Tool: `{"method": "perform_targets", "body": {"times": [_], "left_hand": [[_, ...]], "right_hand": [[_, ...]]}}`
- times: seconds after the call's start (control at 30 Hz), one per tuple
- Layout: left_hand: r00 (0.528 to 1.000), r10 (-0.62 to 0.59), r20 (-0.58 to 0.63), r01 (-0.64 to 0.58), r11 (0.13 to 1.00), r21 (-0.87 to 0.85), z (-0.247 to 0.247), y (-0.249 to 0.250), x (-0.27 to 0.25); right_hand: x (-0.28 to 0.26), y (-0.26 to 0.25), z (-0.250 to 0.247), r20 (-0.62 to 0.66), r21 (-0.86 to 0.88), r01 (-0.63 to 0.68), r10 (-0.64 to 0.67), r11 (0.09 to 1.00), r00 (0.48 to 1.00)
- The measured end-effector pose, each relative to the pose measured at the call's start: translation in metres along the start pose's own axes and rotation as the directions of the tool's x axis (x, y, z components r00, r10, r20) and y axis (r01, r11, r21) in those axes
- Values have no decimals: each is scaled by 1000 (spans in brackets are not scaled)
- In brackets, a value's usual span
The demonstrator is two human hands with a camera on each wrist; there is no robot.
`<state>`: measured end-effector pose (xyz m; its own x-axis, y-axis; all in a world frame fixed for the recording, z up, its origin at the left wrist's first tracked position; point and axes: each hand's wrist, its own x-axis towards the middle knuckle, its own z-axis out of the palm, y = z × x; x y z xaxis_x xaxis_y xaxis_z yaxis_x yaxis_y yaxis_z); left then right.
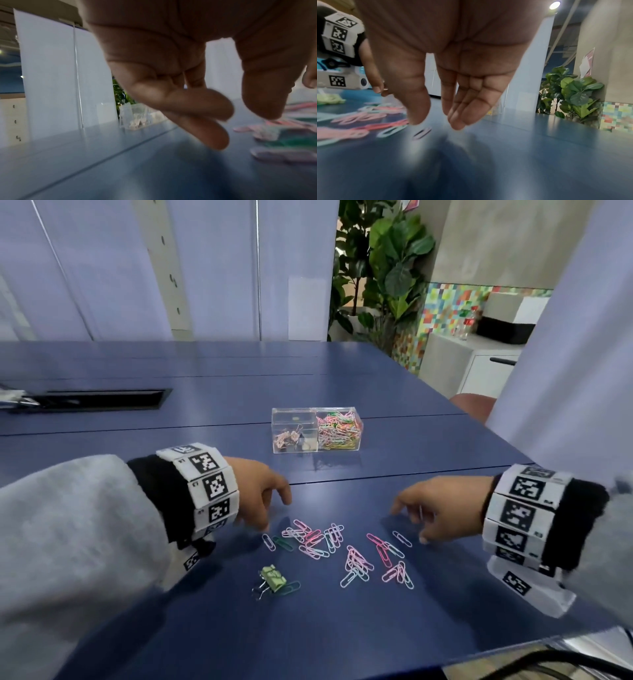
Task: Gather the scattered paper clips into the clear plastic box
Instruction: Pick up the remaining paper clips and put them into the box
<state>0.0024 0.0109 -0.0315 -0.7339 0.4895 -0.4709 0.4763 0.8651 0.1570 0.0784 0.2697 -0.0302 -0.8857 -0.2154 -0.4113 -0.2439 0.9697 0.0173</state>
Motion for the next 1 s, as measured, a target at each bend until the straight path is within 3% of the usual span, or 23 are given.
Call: {"method": "perform_targets", "body": {"times": [0.2, 0.57, 0.8, 1.0], "left_hand": [[1000, -21, 4, 21, 999, 30, 24, 6, -1], [993, 118, 0, -118, 992, -46, 23, 13, 3], [978, 207, -14, -207, 978, -5, 25, 11, 5], [984, 176, -13, -177, 984, -4, 28, 8, 7]], "right_hand": [[-10, -12, 19, 72, 33, -42, 39, 999, 997], [4, -37, 24, -60, 173, 158, -149, 972, 987], [12, -37, 18, -52, 146, 243, -238, 959, 970], [15, -38, 20, -12, 140, 241, -241, 960, 970]]}}
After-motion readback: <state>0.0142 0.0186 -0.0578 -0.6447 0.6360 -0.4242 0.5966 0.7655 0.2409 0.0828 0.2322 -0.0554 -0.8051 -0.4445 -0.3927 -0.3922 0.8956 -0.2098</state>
